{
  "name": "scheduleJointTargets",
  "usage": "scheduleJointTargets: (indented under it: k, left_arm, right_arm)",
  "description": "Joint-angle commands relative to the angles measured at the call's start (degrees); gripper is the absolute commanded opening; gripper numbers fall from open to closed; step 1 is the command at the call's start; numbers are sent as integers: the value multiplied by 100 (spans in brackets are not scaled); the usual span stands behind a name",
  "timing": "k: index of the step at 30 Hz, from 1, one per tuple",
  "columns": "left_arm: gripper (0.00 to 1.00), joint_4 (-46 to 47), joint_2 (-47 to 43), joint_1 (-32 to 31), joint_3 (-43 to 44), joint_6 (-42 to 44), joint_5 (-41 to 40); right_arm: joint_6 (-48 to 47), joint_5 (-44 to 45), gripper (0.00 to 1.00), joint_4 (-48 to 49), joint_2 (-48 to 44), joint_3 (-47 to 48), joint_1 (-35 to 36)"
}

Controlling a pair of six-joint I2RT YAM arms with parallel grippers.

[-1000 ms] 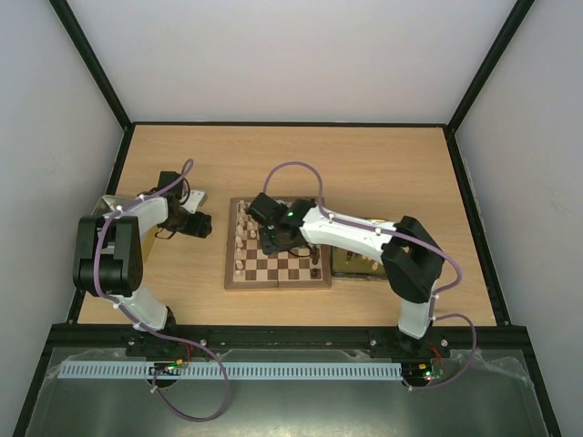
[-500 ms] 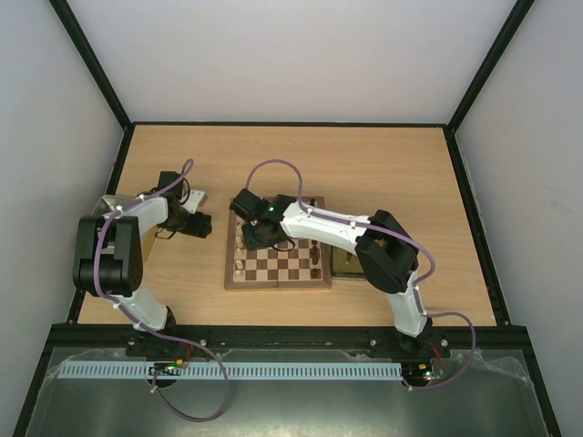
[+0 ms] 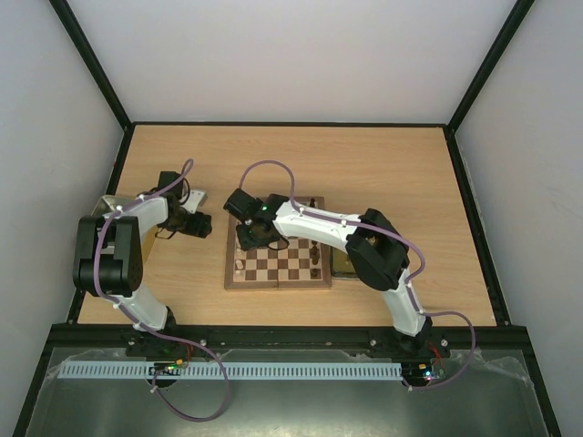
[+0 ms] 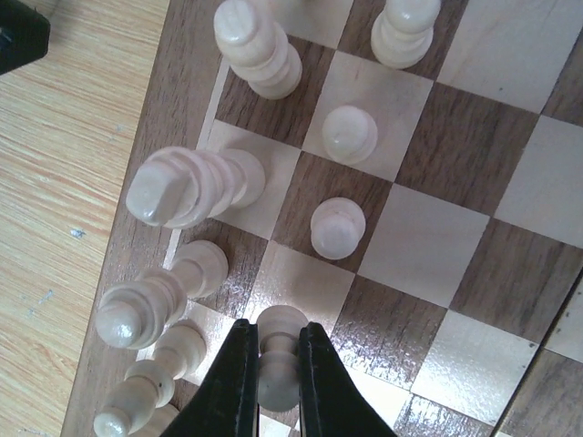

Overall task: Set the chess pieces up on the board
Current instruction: Place the chess piece on the chessboard.

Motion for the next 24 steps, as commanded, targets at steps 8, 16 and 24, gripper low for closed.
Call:
scheduleJointTargets:
  k: [8, 16, 24]
  left_arm:
    - [80, -38, -89, 32, -82, 54, 62]
    - [81, -32, -109, 57, -90, 55, 73]
    - [80, -11, -87, 74, -82, 54, 89]
  right_arm:
    - [-138, 57, 8, -172, 95, 83, 74]
    - [-144, 108, 11, -179, 160, 65, 74]
    - [-112, 144, 13, -147, 133, 74, 78]
